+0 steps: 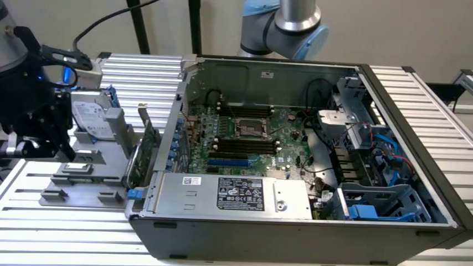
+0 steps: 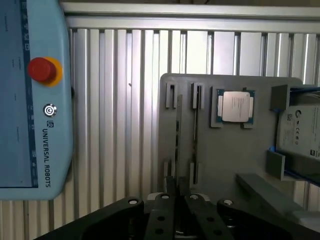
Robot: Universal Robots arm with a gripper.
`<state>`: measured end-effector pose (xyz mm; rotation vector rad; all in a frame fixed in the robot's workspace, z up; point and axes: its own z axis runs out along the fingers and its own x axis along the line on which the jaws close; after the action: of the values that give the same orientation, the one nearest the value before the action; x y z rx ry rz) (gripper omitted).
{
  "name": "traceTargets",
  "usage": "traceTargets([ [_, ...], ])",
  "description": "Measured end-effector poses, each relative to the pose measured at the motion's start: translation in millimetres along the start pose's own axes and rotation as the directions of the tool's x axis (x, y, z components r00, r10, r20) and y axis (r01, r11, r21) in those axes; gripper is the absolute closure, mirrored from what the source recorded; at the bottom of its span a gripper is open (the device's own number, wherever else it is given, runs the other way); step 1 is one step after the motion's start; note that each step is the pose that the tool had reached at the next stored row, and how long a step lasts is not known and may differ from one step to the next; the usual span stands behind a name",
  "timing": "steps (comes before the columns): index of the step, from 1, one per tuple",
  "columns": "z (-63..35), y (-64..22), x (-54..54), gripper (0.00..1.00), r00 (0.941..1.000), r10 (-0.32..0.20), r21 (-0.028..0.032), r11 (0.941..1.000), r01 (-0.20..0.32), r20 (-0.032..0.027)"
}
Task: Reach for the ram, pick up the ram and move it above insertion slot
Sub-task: 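Pick up the ram and move it above insertion slot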
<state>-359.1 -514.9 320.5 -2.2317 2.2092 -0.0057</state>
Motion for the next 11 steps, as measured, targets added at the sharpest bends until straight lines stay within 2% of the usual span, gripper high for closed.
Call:
traceTargets([
  [11, -50.1, -27.6, 0.3, 0.86, 1.0, -0.008, -0.0011, 1.0, 0.008, 0.0005],
])
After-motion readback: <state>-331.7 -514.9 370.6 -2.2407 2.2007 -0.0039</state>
